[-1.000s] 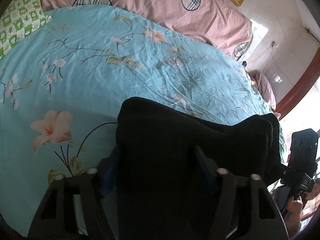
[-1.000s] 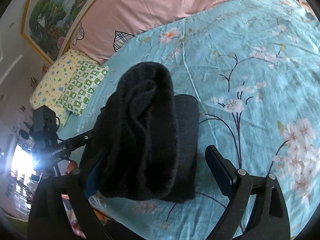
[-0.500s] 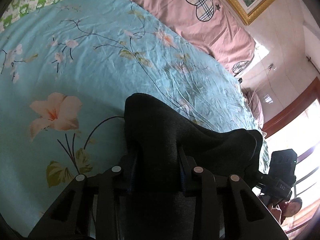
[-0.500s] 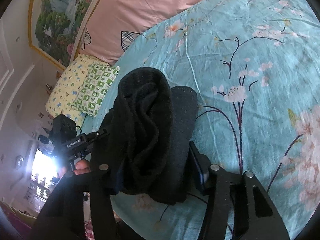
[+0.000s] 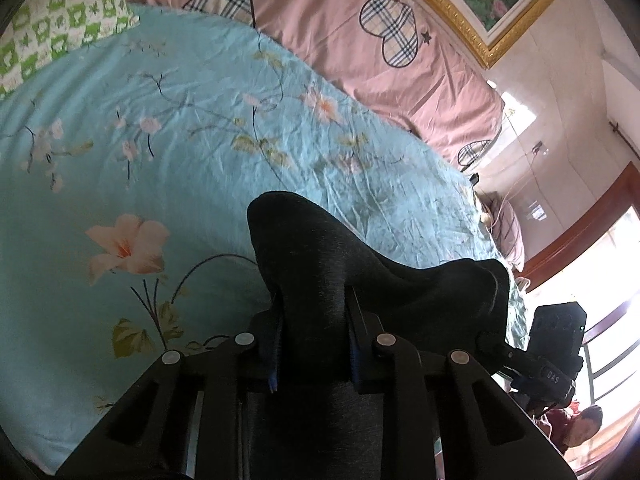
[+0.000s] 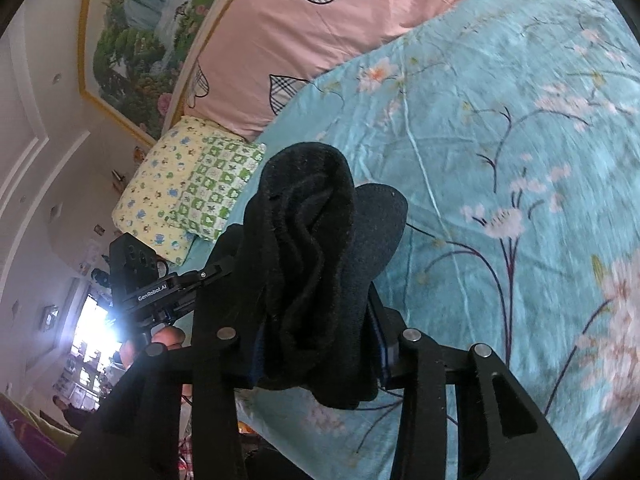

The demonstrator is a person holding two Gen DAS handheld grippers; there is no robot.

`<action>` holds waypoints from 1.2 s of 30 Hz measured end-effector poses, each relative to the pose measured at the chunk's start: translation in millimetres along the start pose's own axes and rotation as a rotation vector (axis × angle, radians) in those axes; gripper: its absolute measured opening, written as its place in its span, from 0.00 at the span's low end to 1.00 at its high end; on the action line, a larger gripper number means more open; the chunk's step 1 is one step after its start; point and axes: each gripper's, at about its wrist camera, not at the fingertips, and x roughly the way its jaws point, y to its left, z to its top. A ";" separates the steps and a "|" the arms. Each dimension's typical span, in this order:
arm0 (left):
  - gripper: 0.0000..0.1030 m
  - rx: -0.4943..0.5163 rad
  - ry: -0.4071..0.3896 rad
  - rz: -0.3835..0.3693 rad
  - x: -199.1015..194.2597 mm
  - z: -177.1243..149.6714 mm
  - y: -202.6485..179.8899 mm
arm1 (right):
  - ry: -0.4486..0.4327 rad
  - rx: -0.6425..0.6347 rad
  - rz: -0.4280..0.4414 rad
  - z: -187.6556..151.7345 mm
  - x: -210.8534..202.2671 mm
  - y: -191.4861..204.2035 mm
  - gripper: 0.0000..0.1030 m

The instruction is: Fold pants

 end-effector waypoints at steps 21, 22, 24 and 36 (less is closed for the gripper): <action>0.23 -0.012 -0.132 0.076 -52.6 23.3 14.2 | 0.030 -0.086 0.076 33.7 43.9 34.1 0.41; 0.23 -0.017 -0.133 0.080 -53.2 24.4 15.6 | 0.032 -0.092 0.077 35.3 46.6 35.9 0.41; 0.23 -0.028 -0.138 0.087 -55.9 27.3 19.7 | 0.038 -0.094 0.081 40.4 53.2 38.0 0.41; 0.23 -0.084 -0.181 0.152 -65.9 46.3 57.4 | 0.098 -0.153 0.106 65.8 104.6 58.1 0.41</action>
